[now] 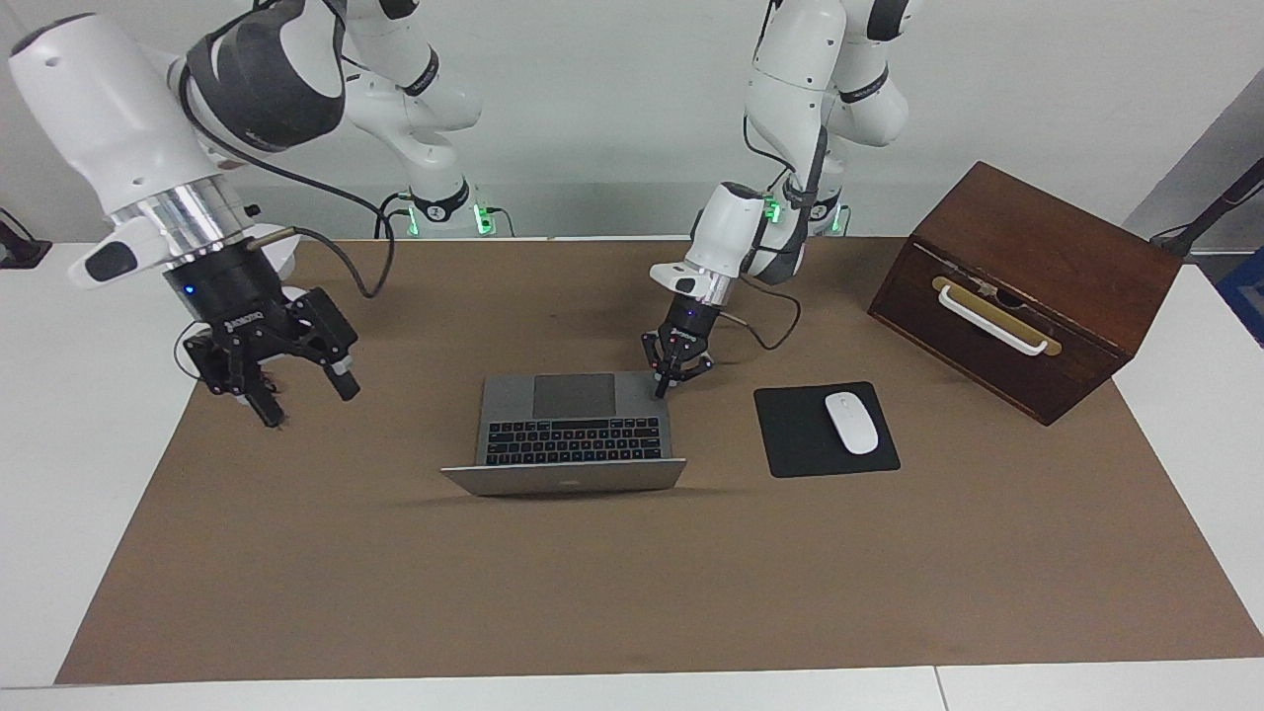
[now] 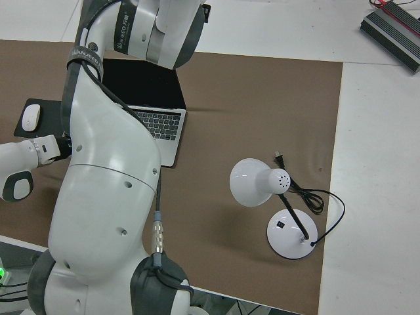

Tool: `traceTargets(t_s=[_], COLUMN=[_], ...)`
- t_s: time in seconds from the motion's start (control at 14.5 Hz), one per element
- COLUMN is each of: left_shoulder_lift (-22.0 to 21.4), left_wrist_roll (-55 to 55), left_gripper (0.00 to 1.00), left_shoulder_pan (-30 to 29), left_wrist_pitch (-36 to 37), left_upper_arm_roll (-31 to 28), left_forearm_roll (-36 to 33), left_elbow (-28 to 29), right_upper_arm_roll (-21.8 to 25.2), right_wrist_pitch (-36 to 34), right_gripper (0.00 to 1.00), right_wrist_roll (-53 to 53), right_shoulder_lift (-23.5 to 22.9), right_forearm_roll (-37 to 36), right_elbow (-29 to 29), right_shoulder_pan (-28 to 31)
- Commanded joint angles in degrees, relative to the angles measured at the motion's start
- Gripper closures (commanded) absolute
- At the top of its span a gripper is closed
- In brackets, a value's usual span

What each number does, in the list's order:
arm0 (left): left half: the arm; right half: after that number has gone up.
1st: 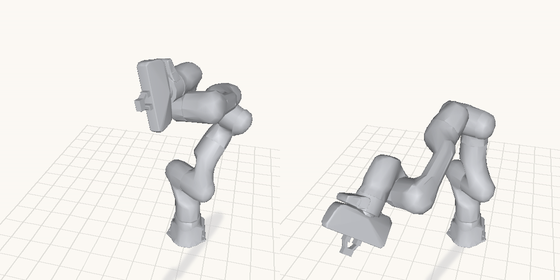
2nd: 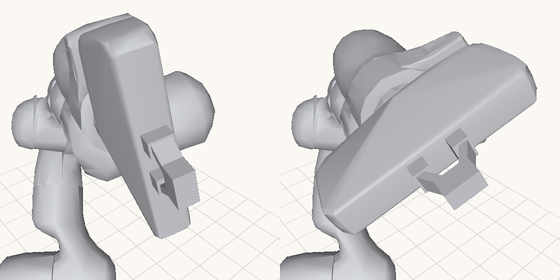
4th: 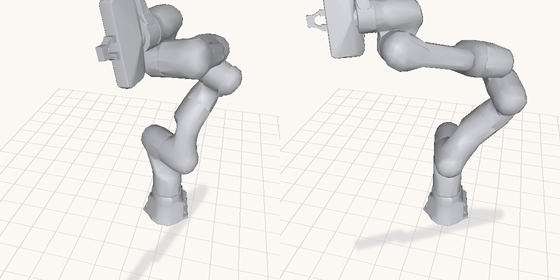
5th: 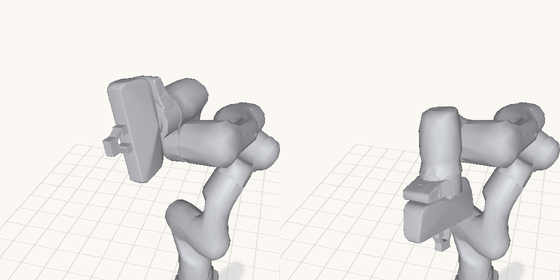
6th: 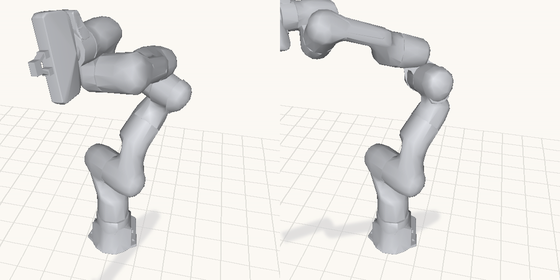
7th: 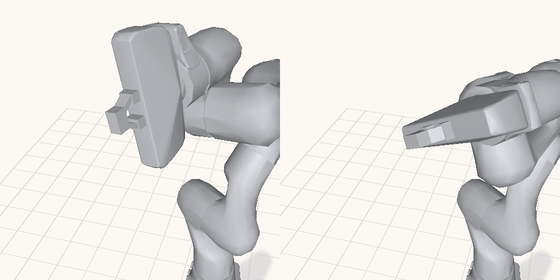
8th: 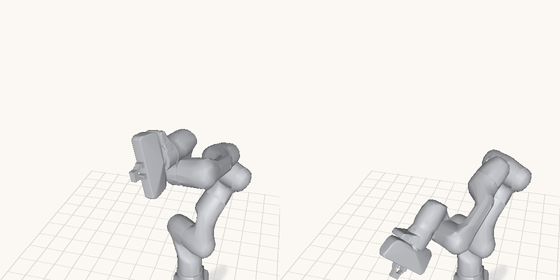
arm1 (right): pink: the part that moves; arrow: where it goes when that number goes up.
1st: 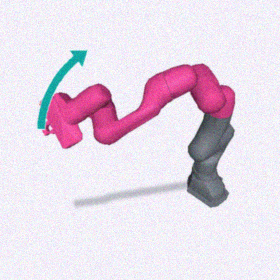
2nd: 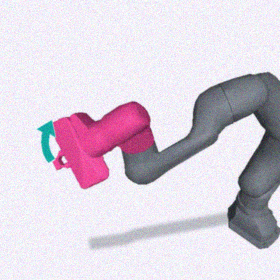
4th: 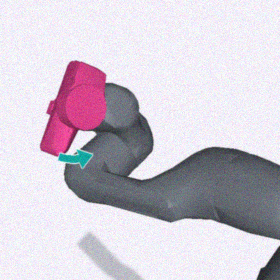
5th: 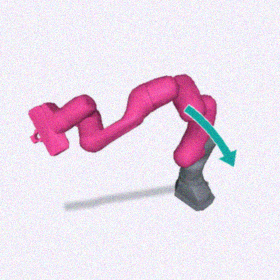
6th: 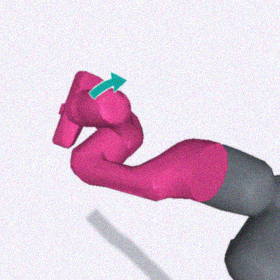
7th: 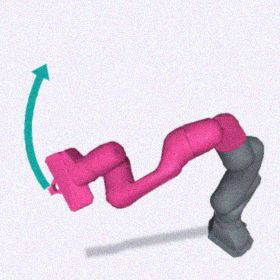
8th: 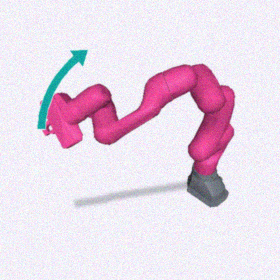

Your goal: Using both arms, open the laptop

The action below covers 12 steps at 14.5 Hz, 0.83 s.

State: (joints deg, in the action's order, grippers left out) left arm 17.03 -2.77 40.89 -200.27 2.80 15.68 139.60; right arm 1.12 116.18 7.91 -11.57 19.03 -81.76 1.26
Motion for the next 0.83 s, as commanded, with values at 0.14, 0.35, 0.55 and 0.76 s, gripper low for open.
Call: traceTargets(t_s=[0.14, 0.35, 0.55, 0.76], left_shoulder_lift=[-2.3, -6.7, -9.2, -11.6], left_wrist_roll=[3.5, 3.8, 3.8, 4.1], left_gripper=[1.00, 1.00, 1.00, 1.00], left_shoulder_pan=[1.1, 0.5, -0.6, -1.2], left_wrist_pitch=[1.0, 10.6, 14.2, 18.5], left_upper_arm_roll=[-0.6, -0.8, -0.9, -1.0], left_forearm_roll=[1.6, 2.8, 2.9, 2.9], left_elbow=[-0.1, -0.6, -0.8, -0.9], right_upper_arm_roll=[-0.4, -0.3, -0.5, -0.4], right_wrist_pitch=[-17.6, -24.9, -26.5, -27.8], right_gripper=[0.00, 0.00, 0.00, 0.00], right_wrist_roll=[-1.8, -6.5, -19.0, -19.3], right_shoulder_lift=[4.2, 7.1, 8.5, 9.2], right_forearm_roll=[-8.9, -10.0, -10.7, -11.1], right_elbow=[-0.8, -4.5, -6.0, -6.0], right_shoulder_pan=[2.4, 5.4, 5.7, 5.6])
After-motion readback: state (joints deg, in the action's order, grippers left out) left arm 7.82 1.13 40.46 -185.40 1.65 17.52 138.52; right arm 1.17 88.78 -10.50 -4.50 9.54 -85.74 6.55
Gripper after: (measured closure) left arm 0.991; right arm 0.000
